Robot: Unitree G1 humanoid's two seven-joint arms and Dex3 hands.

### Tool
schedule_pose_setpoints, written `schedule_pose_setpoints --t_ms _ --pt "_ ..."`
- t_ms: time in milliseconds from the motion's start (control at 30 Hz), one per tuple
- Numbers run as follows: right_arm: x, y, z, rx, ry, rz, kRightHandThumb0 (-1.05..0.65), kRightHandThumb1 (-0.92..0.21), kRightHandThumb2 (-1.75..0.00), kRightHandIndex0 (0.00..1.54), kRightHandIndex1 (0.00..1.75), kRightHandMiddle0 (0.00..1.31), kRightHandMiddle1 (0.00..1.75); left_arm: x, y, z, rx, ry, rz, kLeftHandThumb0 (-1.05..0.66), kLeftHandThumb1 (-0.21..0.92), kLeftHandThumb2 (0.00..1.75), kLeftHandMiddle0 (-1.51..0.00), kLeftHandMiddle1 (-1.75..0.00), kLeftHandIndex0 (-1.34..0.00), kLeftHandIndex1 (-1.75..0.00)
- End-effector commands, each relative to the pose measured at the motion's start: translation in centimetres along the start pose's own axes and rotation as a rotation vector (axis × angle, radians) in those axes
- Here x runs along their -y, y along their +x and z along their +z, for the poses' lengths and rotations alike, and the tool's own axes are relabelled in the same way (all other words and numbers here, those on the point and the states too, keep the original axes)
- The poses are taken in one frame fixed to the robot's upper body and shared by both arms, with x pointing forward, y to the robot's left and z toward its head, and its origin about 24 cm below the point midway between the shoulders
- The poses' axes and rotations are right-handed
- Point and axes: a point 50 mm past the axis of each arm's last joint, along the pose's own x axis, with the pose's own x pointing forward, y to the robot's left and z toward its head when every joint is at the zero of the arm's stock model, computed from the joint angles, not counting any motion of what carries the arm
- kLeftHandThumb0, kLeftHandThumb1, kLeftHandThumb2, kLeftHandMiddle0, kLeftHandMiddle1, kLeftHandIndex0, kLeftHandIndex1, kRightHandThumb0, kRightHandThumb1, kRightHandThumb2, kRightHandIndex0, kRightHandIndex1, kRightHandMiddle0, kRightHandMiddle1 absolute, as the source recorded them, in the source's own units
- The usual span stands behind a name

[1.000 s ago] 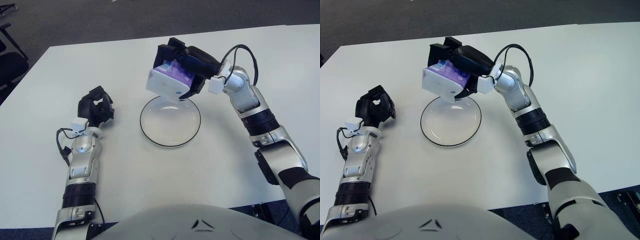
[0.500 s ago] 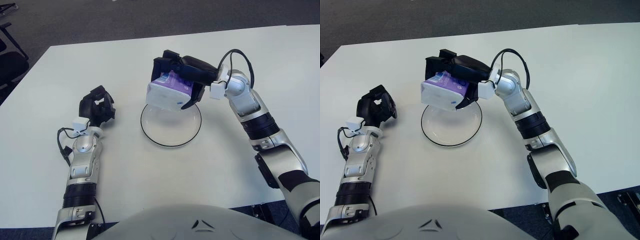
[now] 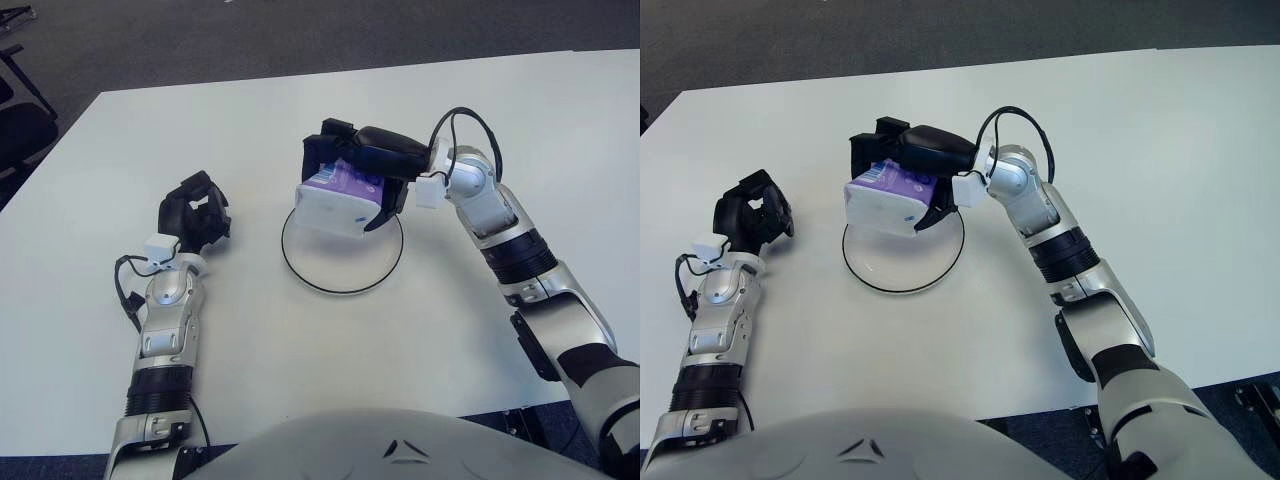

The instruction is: Put the tissue paper into the plate.

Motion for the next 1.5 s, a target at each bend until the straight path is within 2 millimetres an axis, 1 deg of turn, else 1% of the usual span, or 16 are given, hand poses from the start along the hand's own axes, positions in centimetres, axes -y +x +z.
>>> schedule_pose_setpoints --t_ms 0,133,300,400,633,733,900,1033,1100,1167,1200,1233,1300,1333,1400,1467 --pt "-0.4 -0.2 0.2 0.000 0.000 0.036 0.00 -0.12 -1.52 0.78 1.65 0.55 1.75 1.0 -4.9 -5.9 -0.275 -0.079 0.050 -0.41 0.68 0.97 -1.35 -1.75 -1.02 -1.75" --pt "-0.6 -0.3 0.1 -0.024 -0.003 0.085 0.00 -0.12 -1.52 0.74 1.71 0.57 1.71 1.0 -4.9 -5.9 -0.273 -0.079 0.051 -0.41 0.68 0.97 -1.35 -1.75 -1.02 -1.75" --pt "-0.9 -0.6 0.2 -0.041 -0.017 0.136 0.00 -0.16 -1.42 0.71 1.74 0.65 1.50 1.0 -4.9 -5.8 -0.271 -0.078 0.050 -0.41 0.68 0.97 -1.35 -1.75 -1.02 -1.75" --pt "-1.1 -0.8 0.2 -0.055 -0.017 0.148 0.00 -0.19 -1.36 0.69 1.74 0.66 1.44 0.9 -4.9 -5.8 -0.271 -0.083 0.048 -0.42 0.68 0.97 -1.35 -1.75 -1.02 -1.75" --pt "-1.4 -1.1 0.1 -0.088 -0.017 0.174 -0.01 -0.32 -1.21 0.63 1.75 0.59 1.40 0.9 -4.9 -5.8 -0.272 -0.088 0.048 -0.41 0.67 0.97 -1.35 -1.75 -1.02 -1.75" --pt "-1.5 -1.1 0.0 -0.093 -0.022 0.179 -0.01 -0.38 -1.22 0.48 1.75 0.47 1.65 0.9 -4.9 -5.7 -0.269 -0.080 0.051 -0.41 0.66 0.97 -1.35 -1.75 -1.02 -1.75" --pt "-1.5 -1.1 0.0 -0.102 -0.028 0.185 -0.01 -0.43 -1.18 0.42 1.75 0.41 1.73 0.9 -4.9 -5.6 -0.267 -0.070 0.053 -0.41 0.65 0.97 -1.35 -1.75 -1.02 -1.75" --pt "-1.5 -1.1 0.0 -0.096 -0.049 0.201 -0.01 -0.49 -1.11 0.38 1.75 0.36 1.73 0.9 -4.9 -5.6 -0.275 -0.063 0.062 -0.42 0.65 0.97 -1.34 -1.75 -1.01 -1.75" --pt "-1.4 -1.1 0.1 -0.078 -0.070 0.206 0.25 -0.46 -1.14 0.45 1.75 0.15 1.55 1.0 -4.9 -5.6 -0.278 -0.061 0.069 -0.43 0.65 0.97 -1.33 -1.75 -1.00 -1.75" --pt "-1.4 -1.1 0.2 -0.059 -0.089 0.206 0.33 -0.47 -1.12 0.46 1.75 0.08 1.47 1.0 -4.9 -5.7 -0.278 -0.061 0.074 -0.43 0.65 0.97 -1.33 -1.75 -1.00 -1.75" --pt "-1.4 -1.1 0.2 -0.050 -0.096 0.204 0.01 -0.44 -1.05 0.33 1.61 0.05 1.38 1.0 -4.9 -5.7 -0.278 -0.061 0.076 -0.43 0.65 0.97 -1.33 -1.75 -1.00 -1.75" --pt "-1.3 -1.1 0.2 -0.040 -0.106 0.203 -0.11 -0.43 -1.02 0.29 1.56 0.04 1.34 1.0 -4.9 -5.7 -0.277 -0.062 0.078 -0.43 0.65 0.97 -1.33 -1.75 -1.00 -1.75" --pt "-1.3 -1.1 0.2 -0.028 -0.117 0.202 -0.44 -0.47 -0.87 0.18 1.18 0.02 1.16 1.0 -4.9 -5.6 -0.277 -0.063 0.080 -0.43 0.65 0.97 -1.32 -1.75 -1.00 -1.75" --pt "-1.2 -1.0 0.3 -0.019 -0.129 0.199 -0.49 -0.48 -0.85 0.17 1.12 0.01 1.13 1.0 -4.9 -5.6 -0.278 -0.063 0.079 -0.43 0.65 0.97 -1.32 -1.75 -1.00 -1.75" --pt "-1.2 -1.0 0.3 0.002 -0.152 0.188 -0.63 -0.53 -0.74 0.13 0.85 0.00 1.00 1.0 -4.9 -5.7 -0.282 -0.067 0.074 -0.43 0.65 0.97 -1.32 -1.75 -1.00 -1.75" --pt "-1.0 -1.0 0.4 0.021 -0.157 0.181 -0.69 -0.56 -0.69 0.11 0.71 0.00 0.92 1.0 -4.9 -5.7 -0.280 -0.073 0.069 -0.43 0.65 0.97 -1.32 -1.75 -1.00 -1.75"
